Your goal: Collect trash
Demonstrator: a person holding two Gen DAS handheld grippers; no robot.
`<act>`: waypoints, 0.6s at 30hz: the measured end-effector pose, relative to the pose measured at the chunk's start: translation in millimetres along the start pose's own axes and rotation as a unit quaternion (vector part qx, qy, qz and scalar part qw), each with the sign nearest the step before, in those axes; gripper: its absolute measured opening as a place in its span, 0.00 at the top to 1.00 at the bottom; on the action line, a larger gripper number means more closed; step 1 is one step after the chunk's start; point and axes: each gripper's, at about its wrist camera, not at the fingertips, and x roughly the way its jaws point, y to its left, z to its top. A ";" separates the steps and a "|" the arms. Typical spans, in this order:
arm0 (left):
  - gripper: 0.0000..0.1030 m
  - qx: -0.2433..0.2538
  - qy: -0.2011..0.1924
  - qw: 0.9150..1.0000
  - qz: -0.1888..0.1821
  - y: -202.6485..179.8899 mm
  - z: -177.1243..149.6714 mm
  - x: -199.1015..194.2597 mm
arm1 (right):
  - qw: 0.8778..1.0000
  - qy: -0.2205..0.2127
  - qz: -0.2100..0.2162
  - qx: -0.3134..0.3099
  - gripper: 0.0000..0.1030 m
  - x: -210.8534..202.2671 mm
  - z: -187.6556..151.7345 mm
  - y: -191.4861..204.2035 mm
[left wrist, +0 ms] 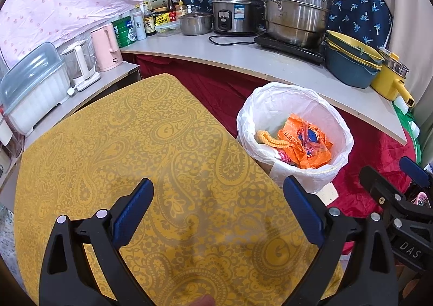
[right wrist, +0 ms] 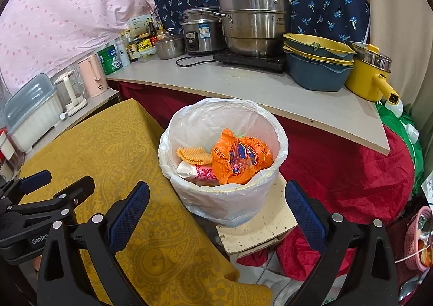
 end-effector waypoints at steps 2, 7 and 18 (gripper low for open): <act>0.10 0.000 0.000 1.000 0.003 -0.4 0.1 1.2 | 1.000 0.000 0.001 0.000 0.06 0.0 -0.2 0.5; 0.10 -0.002 -0.002 1.000 0.004 -0.5 0.5 3.4 | 1.000 -0.002 0.000 -0.007 0.06 1.2 -0.5 3.4; 0.10 0.004 -0.003 1.000 0.009 -4.9 2.1 11.4 | 1.000 0.002 0.001 -0.007 0.06 8.8 0.4 -0.9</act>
